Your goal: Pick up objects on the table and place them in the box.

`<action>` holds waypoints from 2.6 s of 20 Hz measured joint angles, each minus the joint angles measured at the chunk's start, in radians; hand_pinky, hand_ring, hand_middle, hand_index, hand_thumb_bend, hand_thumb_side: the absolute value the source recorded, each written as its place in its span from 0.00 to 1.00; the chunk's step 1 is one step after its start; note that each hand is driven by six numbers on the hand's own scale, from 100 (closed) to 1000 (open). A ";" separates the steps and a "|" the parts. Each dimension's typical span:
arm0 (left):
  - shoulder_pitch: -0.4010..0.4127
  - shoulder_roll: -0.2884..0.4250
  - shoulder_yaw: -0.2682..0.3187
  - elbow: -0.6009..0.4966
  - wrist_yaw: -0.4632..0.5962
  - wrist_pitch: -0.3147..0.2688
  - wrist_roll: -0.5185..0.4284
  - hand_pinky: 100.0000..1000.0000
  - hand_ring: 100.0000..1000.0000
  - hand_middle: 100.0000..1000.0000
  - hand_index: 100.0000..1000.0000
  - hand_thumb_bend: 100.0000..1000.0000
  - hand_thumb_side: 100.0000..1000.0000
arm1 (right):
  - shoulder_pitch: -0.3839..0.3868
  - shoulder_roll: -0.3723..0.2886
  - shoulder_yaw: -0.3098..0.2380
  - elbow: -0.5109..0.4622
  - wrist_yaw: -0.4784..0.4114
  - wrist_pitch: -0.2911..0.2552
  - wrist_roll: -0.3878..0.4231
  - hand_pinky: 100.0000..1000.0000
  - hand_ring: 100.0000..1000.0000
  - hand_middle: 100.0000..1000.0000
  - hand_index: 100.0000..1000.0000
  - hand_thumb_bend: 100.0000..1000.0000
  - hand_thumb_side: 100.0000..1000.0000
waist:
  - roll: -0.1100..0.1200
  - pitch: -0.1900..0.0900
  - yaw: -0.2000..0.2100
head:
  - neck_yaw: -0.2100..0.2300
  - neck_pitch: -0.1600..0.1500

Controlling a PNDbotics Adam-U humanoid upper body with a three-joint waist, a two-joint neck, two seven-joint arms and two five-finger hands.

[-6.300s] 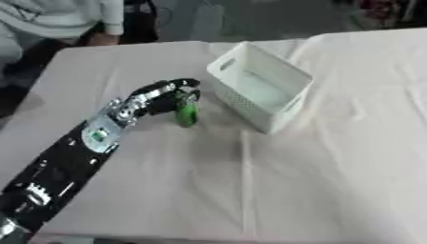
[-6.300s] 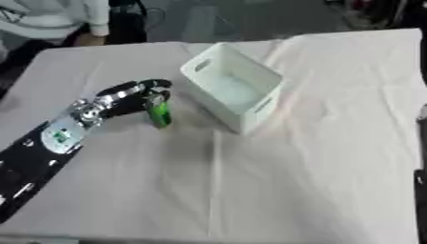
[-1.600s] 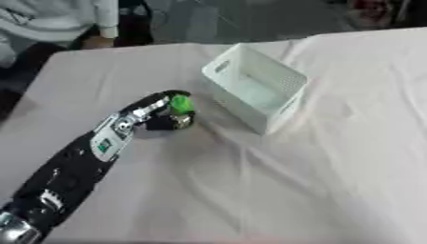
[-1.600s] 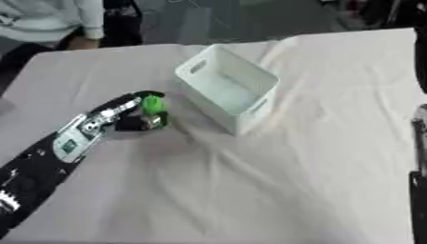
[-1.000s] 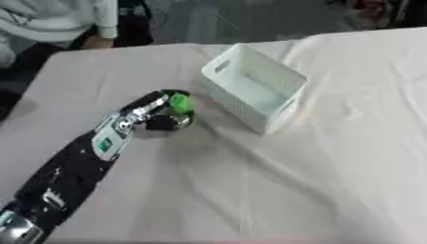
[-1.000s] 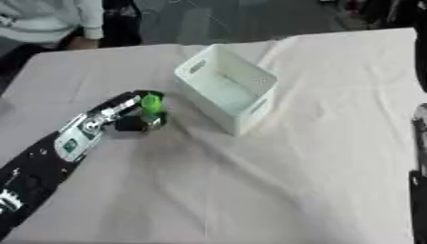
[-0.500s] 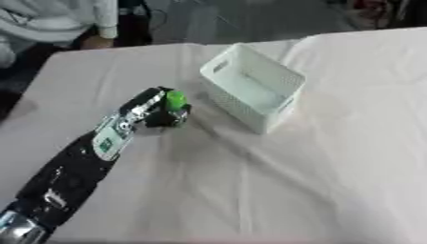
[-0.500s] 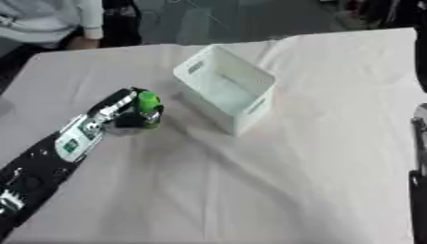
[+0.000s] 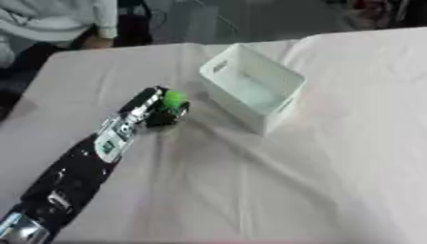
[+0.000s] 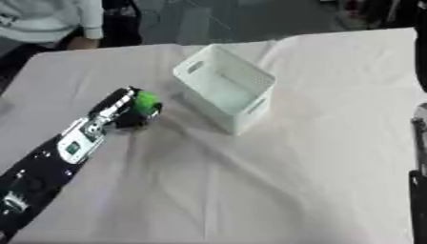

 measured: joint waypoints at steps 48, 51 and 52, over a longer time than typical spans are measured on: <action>-0.125 -0.027 -0.077 -0.402 0.938 0.161 0.244 0.98 0.00 0.00 0.43 0.00 0.52 | -0.001 0.010 0.001 0.000 0.001 0.001 0.000 0.35 0.26 0.38 0.50 0.00 1.00 | 0.007 0.005 -0.007 | 0.002 0.001; -0.161 -0.037 -0.091 -0.350 0.884 0.167 0.221 1.00 0.00 0.00 0.43 0.00 0.52 | -0.003 0.018 0.001 0.000 0.001 0.001 0.000 0.35 0.26 0.38 0.50 0.00 1.00 | 0.010 0.005 -0.016 | 0.003 0.001; -0.173 -0.040 -0.095 -0.331 0.861 0.167 0.213 1.00 0.00 0.00 0.43 0.00 0.52 | -0.004 0.018 0.001 0.000 0.003 0.001 0.000 0.35 0.26 0.38 0.50 0.00 1.00 | 0.011 0.005 -0.018 | 0.004 0.001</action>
